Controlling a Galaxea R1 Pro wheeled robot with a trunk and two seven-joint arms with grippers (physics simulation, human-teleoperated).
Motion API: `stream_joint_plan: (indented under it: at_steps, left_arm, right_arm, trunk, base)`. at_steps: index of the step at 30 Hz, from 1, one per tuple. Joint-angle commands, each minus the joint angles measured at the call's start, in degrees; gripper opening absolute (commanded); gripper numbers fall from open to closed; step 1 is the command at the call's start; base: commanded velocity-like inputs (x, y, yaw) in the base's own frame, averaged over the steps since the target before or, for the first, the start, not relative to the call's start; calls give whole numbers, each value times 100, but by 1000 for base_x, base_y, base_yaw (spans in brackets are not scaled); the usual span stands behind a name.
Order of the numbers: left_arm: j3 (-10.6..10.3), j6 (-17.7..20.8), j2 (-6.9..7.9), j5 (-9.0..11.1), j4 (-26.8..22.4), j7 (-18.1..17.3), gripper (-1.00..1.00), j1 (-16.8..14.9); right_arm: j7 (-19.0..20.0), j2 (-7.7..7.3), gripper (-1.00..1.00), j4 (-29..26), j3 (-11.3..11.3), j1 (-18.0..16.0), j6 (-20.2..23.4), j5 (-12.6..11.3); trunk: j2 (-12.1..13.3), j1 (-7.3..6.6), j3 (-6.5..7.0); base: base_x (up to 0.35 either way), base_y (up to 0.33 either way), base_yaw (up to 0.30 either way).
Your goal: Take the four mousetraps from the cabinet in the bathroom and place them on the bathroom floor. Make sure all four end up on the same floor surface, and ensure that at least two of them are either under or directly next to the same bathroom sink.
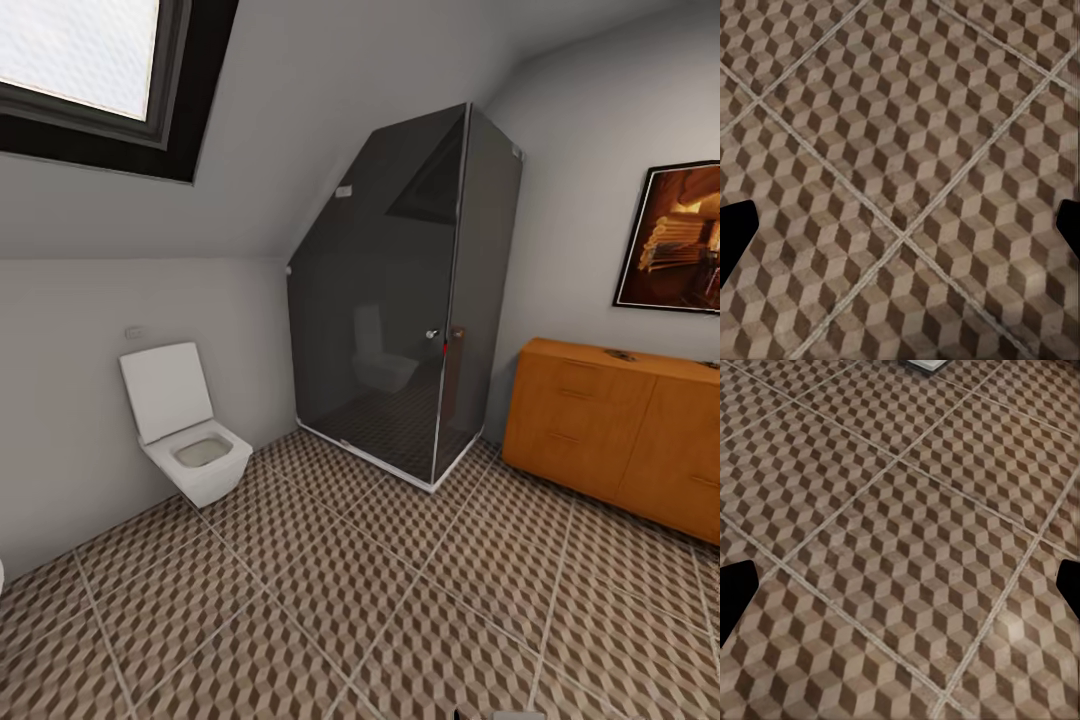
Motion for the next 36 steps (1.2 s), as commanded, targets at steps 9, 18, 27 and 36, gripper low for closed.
stream_joint_plan:
  at_steps: [9, 18, 27, 36]
  left_arm:
    - [-1, -16, 0, 1, 2, 12, 100, -2]
    - [-1, -18, 0, 1, 2, 14, 100, -2]
    - [-1, -18, 0, 1, 2, 15, 100, -2]
    - [-1, -18, 0, 1, 2, 16, 100, -2]
  right_arm:
    - [-54, -3, 100, 6, 32, -6, -12, 5]
    - [-52, -3, 100, 7, 32, -6, -8, 5]
    - [-54, -3, 100, 14, 32, -3, -8, 5]
    - [-51, -3, 100, 14, 32, -5, -11, 5]
  trunk:
    - [-3, 0, 23]
    - [-3, 0, 52]
    - [-3, 0, 80]
    - [-3, 0, 108]
  base:
    - [0, 0, -202]
    - [0, 0, -198]
    - [0, 0, -182]
    - [0, 0, -174]
